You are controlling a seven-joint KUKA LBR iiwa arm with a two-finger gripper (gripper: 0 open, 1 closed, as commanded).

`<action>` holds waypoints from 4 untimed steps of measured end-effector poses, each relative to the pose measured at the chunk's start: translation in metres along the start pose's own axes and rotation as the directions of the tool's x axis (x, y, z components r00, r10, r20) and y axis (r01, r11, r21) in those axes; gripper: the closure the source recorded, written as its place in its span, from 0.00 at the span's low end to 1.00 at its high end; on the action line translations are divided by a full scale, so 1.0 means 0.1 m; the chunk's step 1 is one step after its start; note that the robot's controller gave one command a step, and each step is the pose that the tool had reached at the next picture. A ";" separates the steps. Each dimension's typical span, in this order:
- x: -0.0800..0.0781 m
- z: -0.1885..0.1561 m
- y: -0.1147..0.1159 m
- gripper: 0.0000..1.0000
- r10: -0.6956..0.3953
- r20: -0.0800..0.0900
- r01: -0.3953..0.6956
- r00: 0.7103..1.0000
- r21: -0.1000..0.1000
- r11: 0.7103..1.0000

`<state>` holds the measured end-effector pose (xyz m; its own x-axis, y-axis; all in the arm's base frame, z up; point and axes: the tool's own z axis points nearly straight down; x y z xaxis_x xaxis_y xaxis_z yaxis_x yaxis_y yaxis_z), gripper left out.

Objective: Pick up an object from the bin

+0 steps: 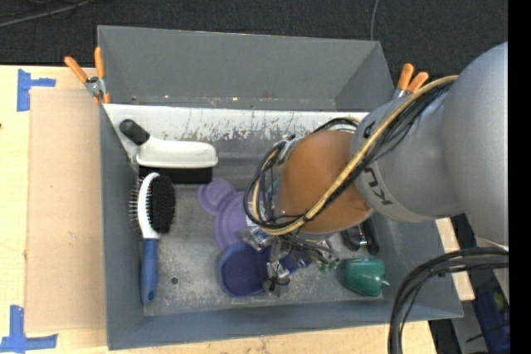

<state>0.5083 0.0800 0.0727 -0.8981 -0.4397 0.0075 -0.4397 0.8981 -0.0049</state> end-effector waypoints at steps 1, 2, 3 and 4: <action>-0.03 0.00 0.03 1.00 0.007 -0.007 -0.007 1.000 0.001 1.000; -0.08 0.00 0.02 1.00 0.014 -0.012 -0.014 1.000 -0.001 1.000; 0.01 -0.01 -0.04 1.00 -0.155 0.002 0.155 0.988 -0.003 0.988; 0.02 -0.03 -0.08 1.00 -0.158 -0.011 0.158 0.987 -0.005 0.987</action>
Offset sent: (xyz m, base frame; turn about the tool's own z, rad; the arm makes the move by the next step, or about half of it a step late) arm 0.0170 0.0090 -0.0027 0.0251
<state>0.5102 0.0721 0.0759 -0.8171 -0.5762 0.0188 -0.5762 0.8173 0.0012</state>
